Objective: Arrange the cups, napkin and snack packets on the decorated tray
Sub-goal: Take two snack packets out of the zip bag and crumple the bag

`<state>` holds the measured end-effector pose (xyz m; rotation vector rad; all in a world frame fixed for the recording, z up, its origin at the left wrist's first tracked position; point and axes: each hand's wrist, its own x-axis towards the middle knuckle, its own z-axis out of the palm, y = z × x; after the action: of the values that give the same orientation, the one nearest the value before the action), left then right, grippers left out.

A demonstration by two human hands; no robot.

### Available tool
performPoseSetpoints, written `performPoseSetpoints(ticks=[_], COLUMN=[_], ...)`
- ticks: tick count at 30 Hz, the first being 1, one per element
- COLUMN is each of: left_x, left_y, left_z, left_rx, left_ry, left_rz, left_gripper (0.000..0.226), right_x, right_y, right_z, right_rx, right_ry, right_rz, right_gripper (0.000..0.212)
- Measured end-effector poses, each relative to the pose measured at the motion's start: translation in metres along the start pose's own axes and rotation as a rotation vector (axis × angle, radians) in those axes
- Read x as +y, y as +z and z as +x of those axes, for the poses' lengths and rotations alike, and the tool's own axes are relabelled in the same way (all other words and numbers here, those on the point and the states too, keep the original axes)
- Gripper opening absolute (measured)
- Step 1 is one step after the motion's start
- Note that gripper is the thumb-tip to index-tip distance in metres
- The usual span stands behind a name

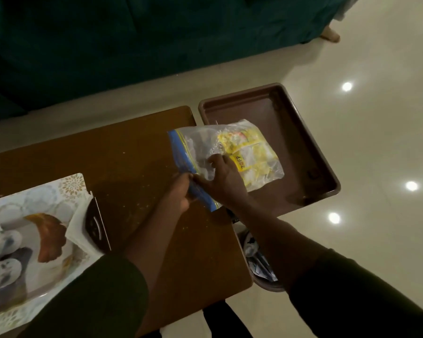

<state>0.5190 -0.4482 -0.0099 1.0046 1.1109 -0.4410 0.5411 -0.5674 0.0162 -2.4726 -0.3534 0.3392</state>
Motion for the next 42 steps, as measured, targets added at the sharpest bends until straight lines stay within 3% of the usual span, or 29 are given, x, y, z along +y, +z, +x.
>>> performPoseSetpoints(ticks=[5,8,10,13,16,20,29,36,39,42], left_x=[0.004,0.01,0.014,0.021,0.028,0.038,0.071,0.109,0.102,0.076], left_y=[0.002,0.011,0.018,0.027,0.04,0.055,0.071,0.0,-0.041,-0.064], left_z=[0.002,-0.003,-0.006,-0.009,-0.015,-0.026,-0.079,-0.129,-0.13,-0.122], left_rx=[0.01,-0.014,-0.033,-0.056,-0.067,-0.064,-0.195,-0.003,0.03,0.141], left_ry=[0.067,0.146,0.183,0.235,0.265,0.348,0.596,0.826,0.817,0.773], left_rz=[-0.006,-0.011,-0.024,-0.032,-0.019,0.012,-0.057,-0.208,-0.039,0.237], left_gripper=[0.005,0.014,0.003,0.013,0.008,0.022,0.016,0.014,0.009,0.01], right_x=[0.002,0.003,0.005,0.009,0.014,0.015,-0.021,-0.072,-0.073,-0.072], right_y=[-0.004,-0.014,-0.023,-0.038,-0.055,-0.08,-0.137,-0.142,-0.125,-0.103], right_z=[0.001,0.001,0.003,0.008,0.013,0.019,0.031,0.027,0.014,-0.002], right_rx=[-0.022,0.028,0.067,0.134,0.227,0.338,0.548,0.492,0.36,0.072], right_ry=[0.006,-0.017,-0.019,0.002,0.04,0.086,0.03,0.019,0.118,0.17], right_rz=[0.084,0.122,0.145,0.138,0.162,0.193,0.327,0.342,0.336,0.189], right_gripper=[0.048,0.04,0.032,0.017,0.01,0.009,0.007,0.009,0.011,0.011])
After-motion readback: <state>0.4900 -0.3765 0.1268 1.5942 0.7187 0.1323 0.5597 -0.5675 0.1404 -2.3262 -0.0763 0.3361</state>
